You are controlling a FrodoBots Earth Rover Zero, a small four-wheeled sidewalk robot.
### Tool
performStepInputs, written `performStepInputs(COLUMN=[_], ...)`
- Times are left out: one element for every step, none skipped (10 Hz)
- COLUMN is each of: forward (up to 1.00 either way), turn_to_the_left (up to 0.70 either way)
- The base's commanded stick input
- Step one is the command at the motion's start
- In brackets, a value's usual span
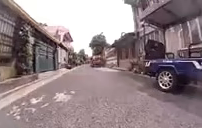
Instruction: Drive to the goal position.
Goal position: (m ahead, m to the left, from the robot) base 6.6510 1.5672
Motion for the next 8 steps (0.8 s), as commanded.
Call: performStepInputs(forward=[1.0, 1.0, 1.0, 1.0, 1.0, 1.0, 1.0, 1.0], turn_to_the_left=[0.0, 0.0, 0.0, 0.0, 0.0, 0.0, 0.0, 0.0])
